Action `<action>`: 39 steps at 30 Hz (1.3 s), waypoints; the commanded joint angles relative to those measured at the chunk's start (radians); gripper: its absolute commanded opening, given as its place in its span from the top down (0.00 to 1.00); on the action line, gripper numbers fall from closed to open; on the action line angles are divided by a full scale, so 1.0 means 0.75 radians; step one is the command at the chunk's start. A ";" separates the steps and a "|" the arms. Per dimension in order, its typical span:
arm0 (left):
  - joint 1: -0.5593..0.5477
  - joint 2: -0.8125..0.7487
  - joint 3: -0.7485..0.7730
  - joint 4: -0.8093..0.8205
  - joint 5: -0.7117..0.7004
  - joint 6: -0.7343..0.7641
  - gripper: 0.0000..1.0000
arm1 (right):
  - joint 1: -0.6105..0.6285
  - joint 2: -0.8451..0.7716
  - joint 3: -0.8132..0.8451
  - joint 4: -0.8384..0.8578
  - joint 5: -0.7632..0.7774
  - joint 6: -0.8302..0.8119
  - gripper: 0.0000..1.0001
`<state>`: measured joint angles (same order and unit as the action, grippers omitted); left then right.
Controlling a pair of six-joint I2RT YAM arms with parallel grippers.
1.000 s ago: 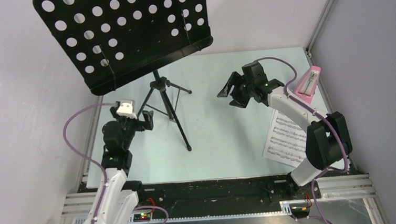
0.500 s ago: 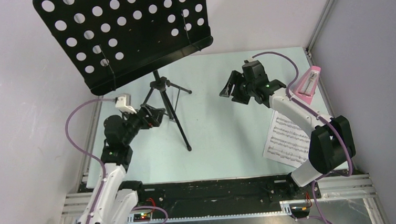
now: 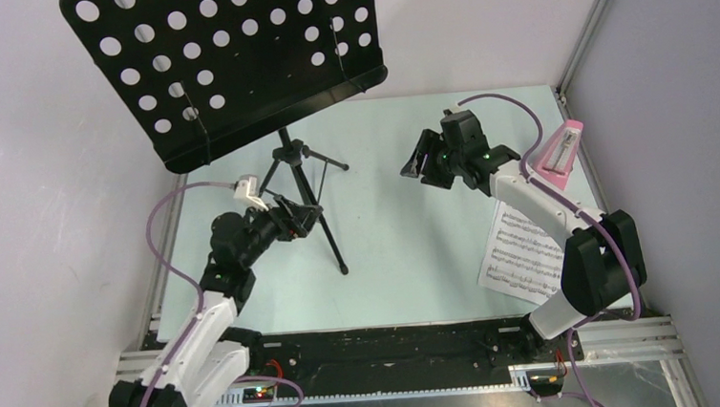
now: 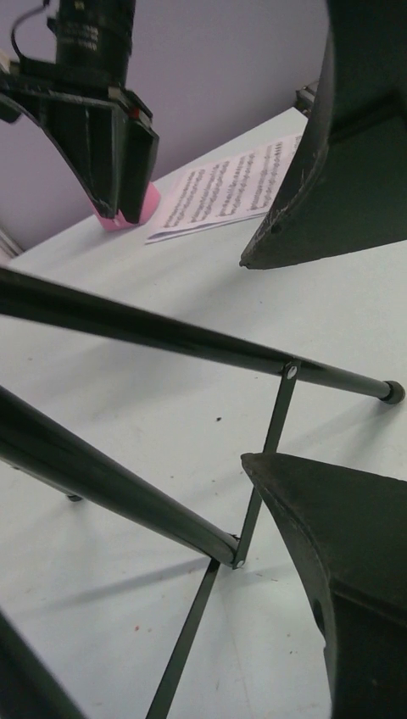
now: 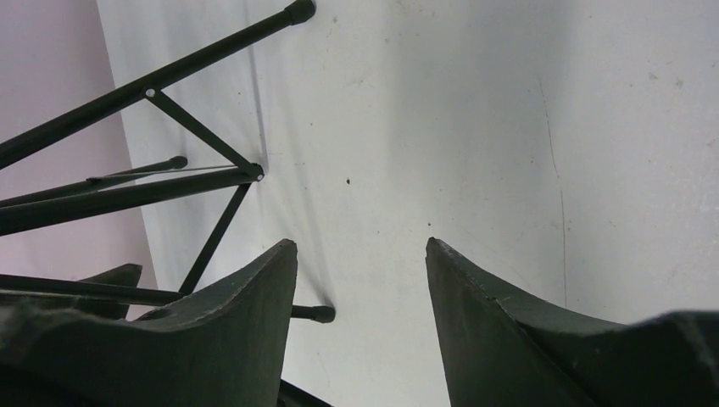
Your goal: Set up the instrument practice props
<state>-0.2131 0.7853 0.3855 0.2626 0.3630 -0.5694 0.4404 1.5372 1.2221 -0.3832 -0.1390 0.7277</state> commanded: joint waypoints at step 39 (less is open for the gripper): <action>-0.061 0.545 0.348 -0.076 0.075 0.583 0.93 | -0.077 -0.031 -0.042 0.064 -0.144 -0.012 0.51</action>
<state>-0.2707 1.1408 0.5911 0.2356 0.4313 -0.3004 0.3893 1.5368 1.1912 -0.3618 -0.2443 0.7238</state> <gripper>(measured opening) 0.199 0.490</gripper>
